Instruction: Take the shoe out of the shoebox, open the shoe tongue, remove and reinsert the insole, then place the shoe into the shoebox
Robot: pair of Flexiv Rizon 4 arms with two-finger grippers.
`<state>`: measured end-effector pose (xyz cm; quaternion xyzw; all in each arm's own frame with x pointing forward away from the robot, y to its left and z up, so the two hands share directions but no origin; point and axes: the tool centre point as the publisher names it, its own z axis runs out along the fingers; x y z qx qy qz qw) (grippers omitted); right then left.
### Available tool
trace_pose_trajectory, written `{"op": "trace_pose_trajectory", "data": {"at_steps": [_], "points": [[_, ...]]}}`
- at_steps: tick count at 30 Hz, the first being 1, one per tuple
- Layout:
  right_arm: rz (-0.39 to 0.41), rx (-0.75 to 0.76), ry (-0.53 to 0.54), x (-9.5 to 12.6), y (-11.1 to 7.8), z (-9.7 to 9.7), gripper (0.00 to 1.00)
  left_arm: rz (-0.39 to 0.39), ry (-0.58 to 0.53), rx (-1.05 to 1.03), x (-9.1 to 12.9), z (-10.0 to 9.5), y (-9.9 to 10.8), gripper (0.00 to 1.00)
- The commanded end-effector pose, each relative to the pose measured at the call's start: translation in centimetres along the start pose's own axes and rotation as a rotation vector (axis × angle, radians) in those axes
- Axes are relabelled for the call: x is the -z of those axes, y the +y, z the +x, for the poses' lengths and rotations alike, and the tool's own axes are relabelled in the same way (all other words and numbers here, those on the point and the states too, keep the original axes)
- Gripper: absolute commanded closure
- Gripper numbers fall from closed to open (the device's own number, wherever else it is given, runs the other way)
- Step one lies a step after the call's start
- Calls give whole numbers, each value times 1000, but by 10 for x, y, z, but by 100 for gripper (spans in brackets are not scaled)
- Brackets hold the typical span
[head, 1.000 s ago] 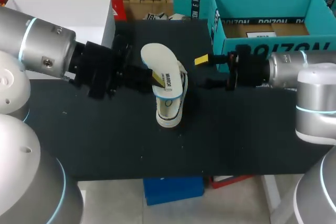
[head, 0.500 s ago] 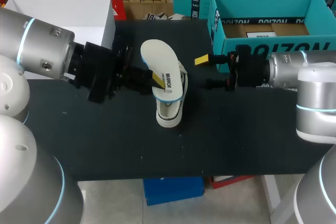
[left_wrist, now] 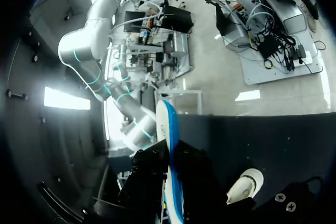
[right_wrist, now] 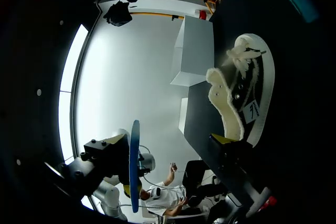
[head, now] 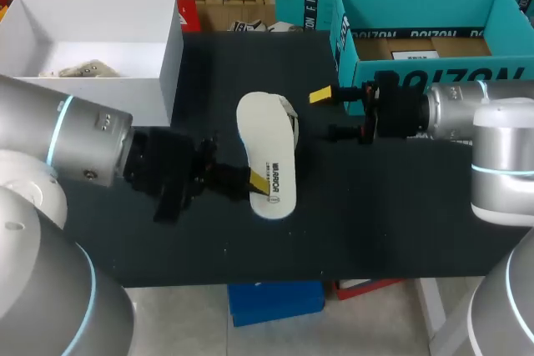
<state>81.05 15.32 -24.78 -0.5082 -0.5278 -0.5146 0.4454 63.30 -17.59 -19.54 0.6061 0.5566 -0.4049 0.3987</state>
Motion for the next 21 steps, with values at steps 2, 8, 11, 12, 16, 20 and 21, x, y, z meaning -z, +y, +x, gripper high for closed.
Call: {"op": "trace_pose_trajectory", "data": {"at_steps": [2, 8, 11, 12, 16, 20, 21], "points": [[-2, 0, -2, -2, 0, -1, 0, -80, -49, -35, -2, 21, -12, 100], [-2, 0, -2, -2, 0, -1, 0, -71, -60, -56, -10, 43, -7, 100], [-2, 0, -2, -2, 0, -1, 0, -59, -75, -63, -15, 57, -4, 100], [-2, 0, -2, -2, 0, -1, 0, -58, -88, -66, -16, 62, -2, 100], [-2, 0, -2, -2, 0, -1, 0, -95, -81, -84, -18, 79, 3, 100], [-2, 0, -2, -2, 0, -1, 0, -134, -89, -95, -16, 90, 11, 100], [-2, 0, -2, -2, 0, -1, 0, -143, -84, -109, -16, 91, 13, 100]]}}
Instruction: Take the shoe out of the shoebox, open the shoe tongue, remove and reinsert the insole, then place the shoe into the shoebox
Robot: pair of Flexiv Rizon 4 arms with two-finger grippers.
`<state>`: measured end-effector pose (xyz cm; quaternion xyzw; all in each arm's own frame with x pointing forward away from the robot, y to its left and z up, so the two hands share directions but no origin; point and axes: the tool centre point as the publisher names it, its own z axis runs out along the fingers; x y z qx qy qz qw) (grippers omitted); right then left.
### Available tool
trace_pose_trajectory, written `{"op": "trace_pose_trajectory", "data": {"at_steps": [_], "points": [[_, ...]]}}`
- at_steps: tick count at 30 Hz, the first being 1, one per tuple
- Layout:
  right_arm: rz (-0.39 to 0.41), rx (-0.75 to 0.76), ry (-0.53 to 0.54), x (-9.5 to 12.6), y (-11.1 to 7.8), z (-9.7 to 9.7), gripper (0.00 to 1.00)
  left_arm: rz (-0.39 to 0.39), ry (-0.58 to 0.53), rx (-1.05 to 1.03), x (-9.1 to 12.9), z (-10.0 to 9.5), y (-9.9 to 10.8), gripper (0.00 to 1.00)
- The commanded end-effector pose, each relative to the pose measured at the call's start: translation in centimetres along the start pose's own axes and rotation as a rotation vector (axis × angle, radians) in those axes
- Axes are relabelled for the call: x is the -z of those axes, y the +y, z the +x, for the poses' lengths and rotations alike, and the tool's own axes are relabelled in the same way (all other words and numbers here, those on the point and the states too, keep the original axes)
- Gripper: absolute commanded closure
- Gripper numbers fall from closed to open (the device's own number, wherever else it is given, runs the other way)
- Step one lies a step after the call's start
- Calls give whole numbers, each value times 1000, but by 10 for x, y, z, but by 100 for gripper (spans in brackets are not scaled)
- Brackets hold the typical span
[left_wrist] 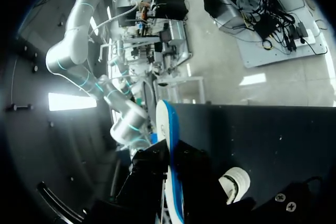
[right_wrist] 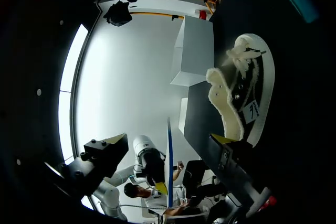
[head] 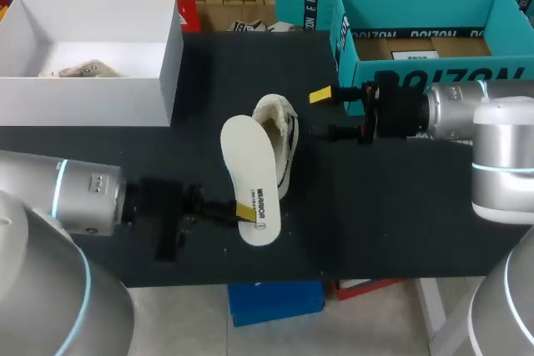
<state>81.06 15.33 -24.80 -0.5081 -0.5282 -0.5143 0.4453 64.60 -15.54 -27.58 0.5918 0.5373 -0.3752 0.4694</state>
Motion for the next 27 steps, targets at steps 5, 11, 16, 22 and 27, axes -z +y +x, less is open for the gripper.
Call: {"op": "trace_pose_trajectory", "data": {"at_steps": [5, 11, 16, 22, 27], "points": [[-2, -1, -1, -2, 0, 0, 0, -46, -3, -64, -7, 16, 12, 100], [-2, -1, -1, -2, 0, 0, 0, -44, -9, -119, -13, 24, 28, 100], [-2, -1, -1, -2, 0, 0, 0, -45, 1, -129, -17, 32, 42, 100], [-2, -1, -1, -2, 0, 0, 0, -59, -14, -129, -20, 37, 61, 100], [-2, -1, -1, -2, 0, 0, 0, -67, -20, -128, -24, 37, 74, 100]]}}
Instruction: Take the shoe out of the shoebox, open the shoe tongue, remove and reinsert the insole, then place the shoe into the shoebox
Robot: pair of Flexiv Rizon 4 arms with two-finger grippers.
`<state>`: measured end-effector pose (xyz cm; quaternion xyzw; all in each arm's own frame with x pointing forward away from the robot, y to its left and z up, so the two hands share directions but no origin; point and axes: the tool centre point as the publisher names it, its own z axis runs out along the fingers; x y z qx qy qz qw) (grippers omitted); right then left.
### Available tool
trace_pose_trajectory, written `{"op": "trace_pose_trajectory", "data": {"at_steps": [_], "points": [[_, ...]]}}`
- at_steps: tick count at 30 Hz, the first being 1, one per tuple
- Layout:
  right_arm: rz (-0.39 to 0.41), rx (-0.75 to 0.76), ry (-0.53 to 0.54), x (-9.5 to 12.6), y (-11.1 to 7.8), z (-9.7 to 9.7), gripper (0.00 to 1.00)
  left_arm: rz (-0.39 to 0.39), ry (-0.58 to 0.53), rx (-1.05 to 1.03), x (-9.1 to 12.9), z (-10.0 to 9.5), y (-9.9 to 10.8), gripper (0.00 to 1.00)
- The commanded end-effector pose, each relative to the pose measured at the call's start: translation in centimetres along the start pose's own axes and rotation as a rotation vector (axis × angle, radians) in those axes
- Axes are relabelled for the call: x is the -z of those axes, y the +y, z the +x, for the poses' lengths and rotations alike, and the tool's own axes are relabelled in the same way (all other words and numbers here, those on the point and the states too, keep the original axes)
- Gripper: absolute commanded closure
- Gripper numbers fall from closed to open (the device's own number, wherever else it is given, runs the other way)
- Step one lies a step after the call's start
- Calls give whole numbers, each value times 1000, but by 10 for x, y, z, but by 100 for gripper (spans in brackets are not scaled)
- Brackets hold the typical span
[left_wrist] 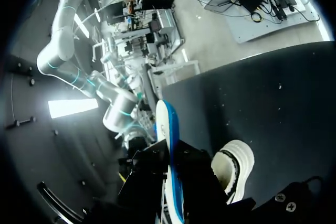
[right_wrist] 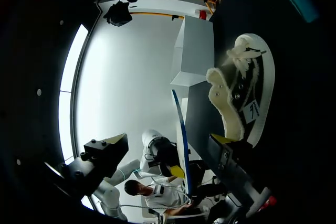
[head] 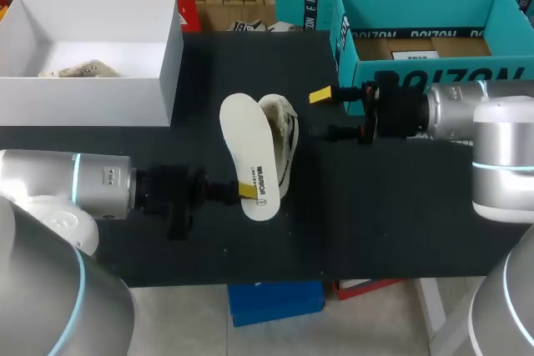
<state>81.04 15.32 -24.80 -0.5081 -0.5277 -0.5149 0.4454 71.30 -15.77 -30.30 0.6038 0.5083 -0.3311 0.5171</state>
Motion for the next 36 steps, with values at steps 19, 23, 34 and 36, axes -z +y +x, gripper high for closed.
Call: {"op": "trace_pose_trajectory", "data": {"at_steps": [19, 23, 34, 36], "points": [[-1, -1, -2, -2, 0, 0, 0, 15, 7, -34, -8, -5, 30, 100], [15, 5, -4, -3, 1, -3, 0, 15, 7, -34, -8, -5, 30, 100], [114, 71, -3, -22, 8, -18, 0, 15, 7, -34, -8, -5, 30, 100], [123, 79, 1, -25, 7, -20, 0, 15, 7, -34, -8, -5, 30, 100]]}}
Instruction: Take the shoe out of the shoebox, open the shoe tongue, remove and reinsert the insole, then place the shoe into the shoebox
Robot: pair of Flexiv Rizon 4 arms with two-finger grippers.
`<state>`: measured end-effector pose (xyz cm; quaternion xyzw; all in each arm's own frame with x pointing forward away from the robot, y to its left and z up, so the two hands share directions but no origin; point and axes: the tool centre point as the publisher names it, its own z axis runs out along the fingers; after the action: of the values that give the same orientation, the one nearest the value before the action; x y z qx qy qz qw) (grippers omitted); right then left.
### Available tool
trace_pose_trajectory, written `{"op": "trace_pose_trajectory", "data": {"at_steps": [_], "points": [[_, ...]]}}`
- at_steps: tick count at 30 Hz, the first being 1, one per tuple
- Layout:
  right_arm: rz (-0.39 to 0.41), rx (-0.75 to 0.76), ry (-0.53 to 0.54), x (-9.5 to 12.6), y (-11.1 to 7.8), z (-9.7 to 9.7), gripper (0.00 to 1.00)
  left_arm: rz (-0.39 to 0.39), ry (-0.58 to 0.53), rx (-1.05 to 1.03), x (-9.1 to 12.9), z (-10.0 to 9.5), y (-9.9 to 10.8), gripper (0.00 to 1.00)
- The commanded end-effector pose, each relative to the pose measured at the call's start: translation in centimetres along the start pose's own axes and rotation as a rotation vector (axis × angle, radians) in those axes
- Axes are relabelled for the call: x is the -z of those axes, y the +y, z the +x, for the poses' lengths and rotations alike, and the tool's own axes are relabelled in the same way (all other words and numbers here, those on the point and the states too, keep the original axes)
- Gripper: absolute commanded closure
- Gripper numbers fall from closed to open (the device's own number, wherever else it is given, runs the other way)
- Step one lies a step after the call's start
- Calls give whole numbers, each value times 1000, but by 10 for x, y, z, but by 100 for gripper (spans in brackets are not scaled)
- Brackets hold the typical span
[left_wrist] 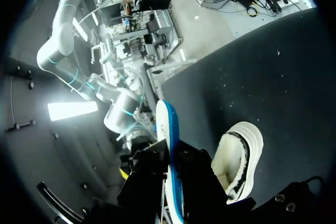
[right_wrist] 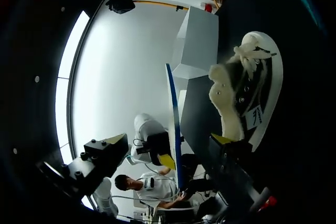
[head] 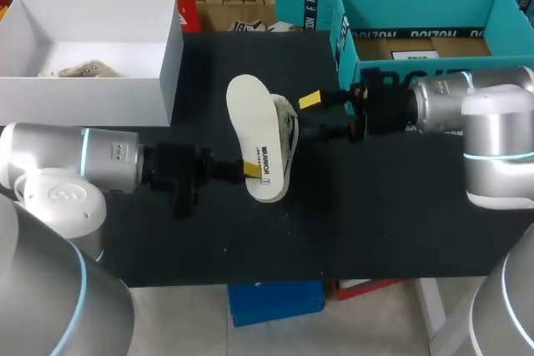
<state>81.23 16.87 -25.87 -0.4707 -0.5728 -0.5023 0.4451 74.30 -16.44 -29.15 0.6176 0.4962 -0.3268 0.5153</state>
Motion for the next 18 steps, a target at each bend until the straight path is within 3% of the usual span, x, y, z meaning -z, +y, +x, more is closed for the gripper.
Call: {"op": "trace_pose_trajectory", "data": {"at_steps": [1, 18], "points": [[32, 9, 21, -9, 7, -12, 0, -5, 3, -2, 0, 0, -1, 100], [104, 49, 19, -49, 4, -6, 0, -5, 3, -2, 0, 0, -1, 100]]}}
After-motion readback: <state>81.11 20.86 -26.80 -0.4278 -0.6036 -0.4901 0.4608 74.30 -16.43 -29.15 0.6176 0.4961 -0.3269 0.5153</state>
